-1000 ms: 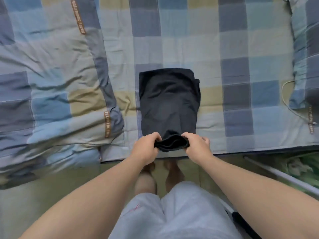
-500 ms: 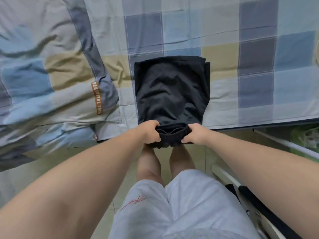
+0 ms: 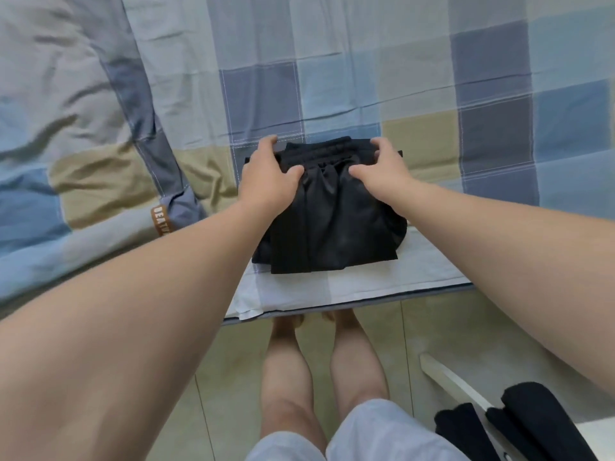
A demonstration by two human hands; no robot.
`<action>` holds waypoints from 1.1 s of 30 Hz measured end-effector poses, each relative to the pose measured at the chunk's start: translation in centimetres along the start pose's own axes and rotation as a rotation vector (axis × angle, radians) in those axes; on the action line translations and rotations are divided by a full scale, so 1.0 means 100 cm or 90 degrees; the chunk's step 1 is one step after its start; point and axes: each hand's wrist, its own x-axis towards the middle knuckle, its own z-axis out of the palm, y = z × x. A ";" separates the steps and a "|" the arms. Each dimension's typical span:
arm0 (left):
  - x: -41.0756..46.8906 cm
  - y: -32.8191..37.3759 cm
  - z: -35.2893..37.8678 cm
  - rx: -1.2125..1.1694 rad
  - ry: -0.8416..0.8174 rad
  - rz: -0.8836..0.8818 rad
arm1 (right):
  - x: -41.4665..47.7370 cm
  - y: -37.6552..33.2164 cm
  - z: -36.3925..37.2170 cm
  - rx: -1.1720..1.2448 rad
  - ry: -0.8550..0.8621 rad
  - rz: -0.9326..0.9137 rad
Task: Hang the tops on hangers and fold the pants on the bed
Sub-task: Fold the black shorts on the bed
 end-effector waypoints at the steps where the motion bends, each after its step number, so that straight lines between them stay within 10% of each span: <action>1: 0.001 -0.007 0.006 0.015 0.016 -0.022 | 0.004 0.005 0.003 -0.003 0.015 0.011; 21: 0.000 -0.078 0.056 -0.088 -0.050 -0.276 | 0.018 0.089 0.045 0.174 0.106 0.246; 33: -0.052 -0.103 0.048 -0.147 -0.165 -0.298 | -0.035 0.096 0.075 0.257 -0.161 0.277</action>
